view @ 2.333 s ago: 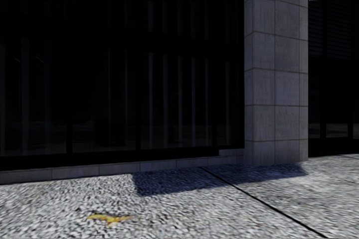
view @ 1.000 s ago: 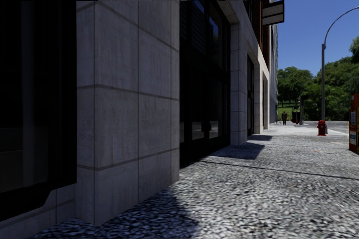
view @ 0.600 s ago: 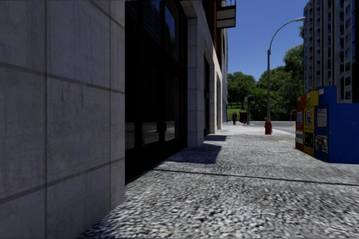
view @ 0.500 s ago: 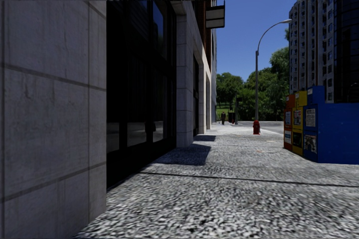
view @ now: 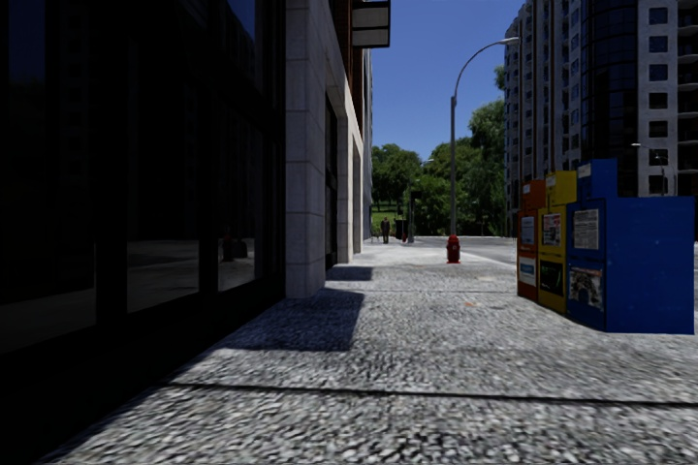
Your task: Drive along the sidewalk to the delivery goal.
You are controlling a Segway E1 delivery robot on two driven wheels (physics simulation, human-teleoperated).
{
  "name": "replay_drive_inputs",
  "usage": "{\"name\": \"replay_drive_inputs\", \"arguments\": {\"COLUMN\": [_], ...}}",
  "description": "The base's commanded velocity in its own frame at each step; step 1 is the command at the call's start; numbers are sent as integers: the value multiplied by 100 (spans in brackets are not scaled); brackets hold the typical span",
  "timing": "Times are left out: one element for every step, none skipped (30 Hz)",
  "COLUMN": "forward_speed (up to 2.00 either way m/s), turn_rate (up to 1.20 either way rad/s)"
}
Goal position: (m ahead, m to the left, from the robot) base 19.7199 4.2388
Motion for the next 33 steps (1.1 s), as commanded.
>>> {"name": "replay_drive_inputs", "arguments": {"forward_speed": [200, 200, 200, 200, 200, 200, 200, 200, 200, 200, 200, 200, 200, 200, 200, 200, 200, 200, 200, 200, 200, 200, 200, 200, 200, 200, 200, 200, 200, 200, 200, 200, 200], "turn_rate": [0, 0, 0, 0, 0, 0, 0, 0, -5, -15, -21, -23, -25, -27, -29, -31, -32, -32, -33, -34, -34, -35, -37, -37, -37, -37, -38, -38, -27, -15, -11, 0, 0]}}
